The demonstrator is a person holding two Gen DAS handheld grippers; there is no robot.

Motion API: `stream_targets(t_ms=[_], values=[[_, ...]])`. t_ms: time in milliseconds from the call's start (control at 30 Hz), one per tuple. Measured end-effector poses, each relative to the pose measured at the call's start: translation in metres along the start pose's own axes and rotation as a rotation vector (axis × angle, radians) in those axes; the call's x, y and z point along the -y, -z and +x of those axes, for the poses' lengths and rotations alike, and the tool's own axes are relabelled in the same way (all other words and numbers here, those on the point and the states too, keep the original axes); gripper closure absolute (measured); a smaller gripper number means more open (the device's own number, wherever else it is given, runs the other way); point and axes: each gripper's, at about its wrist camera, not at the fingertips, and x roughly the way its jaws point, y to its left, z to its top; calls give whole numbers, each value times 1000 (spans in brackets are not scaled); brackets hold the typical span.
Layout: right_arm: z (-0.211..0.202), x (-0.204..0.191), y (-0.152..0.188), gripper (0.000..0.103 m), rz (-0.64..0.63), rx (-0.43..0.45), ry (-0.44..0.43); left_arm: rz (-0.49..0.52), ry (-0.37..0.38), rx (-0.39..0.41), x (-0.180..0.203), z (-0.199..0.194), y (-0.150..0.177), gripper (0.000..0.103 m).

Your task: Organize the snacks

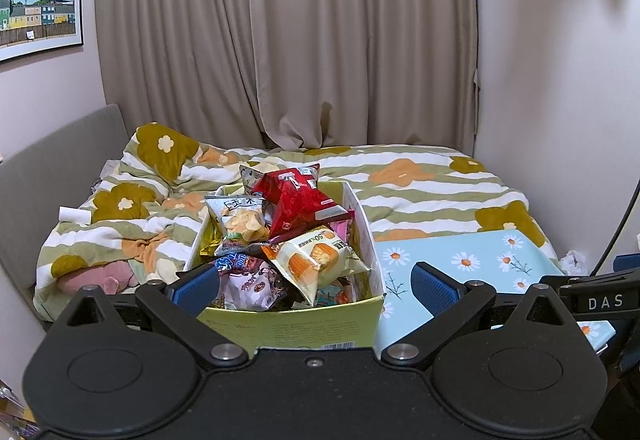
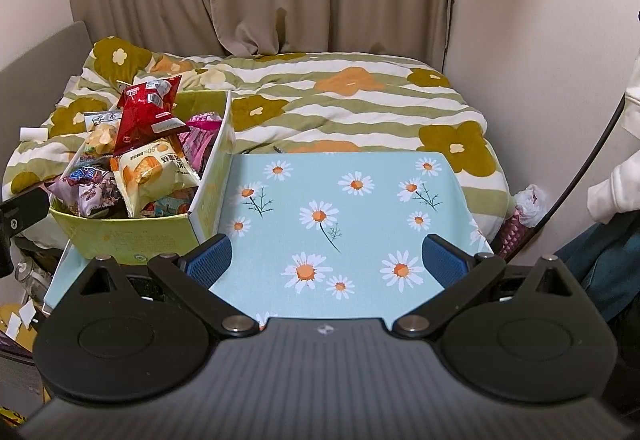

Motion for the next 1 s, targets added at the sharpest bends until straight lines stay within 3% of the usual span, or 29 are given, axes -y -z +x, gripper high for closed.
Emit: stream_targets(t_ms=[733,1000], values=[[1,-2,-1,0,5,-2,-3,-11,-25,-22,-3,4,2,0],[2,-3,-1,0,7,-3,-4,-28,-4,-5,-8,2,1,0]])
